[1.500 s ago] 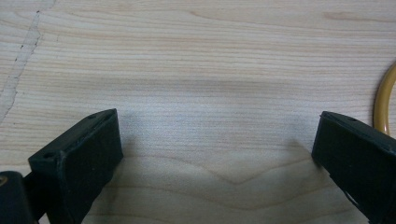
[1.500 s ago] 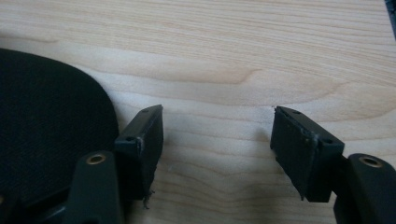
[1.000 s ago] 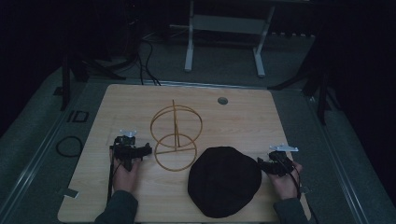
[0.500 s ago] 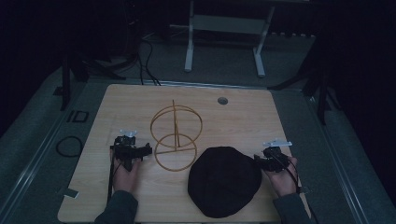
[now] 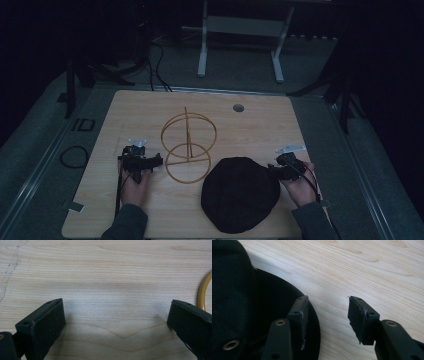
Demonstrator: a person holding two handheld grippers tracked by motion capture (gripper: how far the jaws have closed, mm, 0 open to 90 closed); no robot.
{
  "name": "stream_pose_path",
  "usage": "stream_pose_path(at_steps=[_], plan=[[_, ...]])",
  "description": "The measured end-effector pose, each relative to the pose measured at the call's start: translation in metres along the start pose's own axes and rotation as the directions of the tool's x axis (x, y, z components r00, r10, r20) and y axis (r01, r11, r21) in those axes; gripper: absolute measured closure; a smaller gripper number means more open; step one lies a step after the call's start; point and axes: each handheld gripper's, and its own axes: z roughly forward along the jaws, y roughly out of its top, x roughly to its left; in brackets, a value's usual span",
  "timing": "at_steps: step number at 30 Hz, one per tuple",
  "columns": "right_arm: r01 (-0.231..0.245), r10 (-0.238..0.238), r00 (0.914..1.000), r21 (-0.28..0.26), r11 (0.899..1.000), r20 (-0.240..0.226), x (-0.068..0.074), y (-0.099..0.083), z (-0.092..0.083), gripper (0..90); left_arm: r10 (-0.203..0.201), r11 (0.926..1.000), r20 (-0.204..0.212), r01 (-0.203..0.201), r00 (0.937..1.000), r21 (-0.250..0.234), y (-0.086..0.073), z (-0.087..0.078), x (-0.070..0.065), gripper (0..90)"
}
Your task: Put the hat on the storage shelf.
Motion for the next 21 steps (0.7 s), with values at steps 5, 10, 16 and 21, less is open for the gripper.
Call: stream_pose_path(at_steps=[5,10,16,21], plan=[[0.016,-0.016,0.9998,0.028,0.999,-0.007,0.002,0.009,0.0,48.8,0.0,1.0,0.0,0.0,1.0,0.0,0.0,0.0,0.0,1.2],[0.034,-0.033,0.9994,0.036,0.999,-0.014,0.004,0.019,-0.002,48.8,0.0,1.0,0.0,0.0,1.0,0.0,0.0,0.0,0.0,1.2],[0.081,-0.08,0.9966,0.054,0.995,-0.021,0.008,0.026,-0.003,48.8,0.001,1.0,-0.001,-0.001,1.0,0.002,0.0,0.0,0.0,1.2],[0.099,-0.097,0.9949,0.064,0.993,-0.026,0.011,0.031,-0.005,48.4,0.001,1.0,0.0,-0.001,1.0,0.002,0.0,0.0,0.0,1.2]])
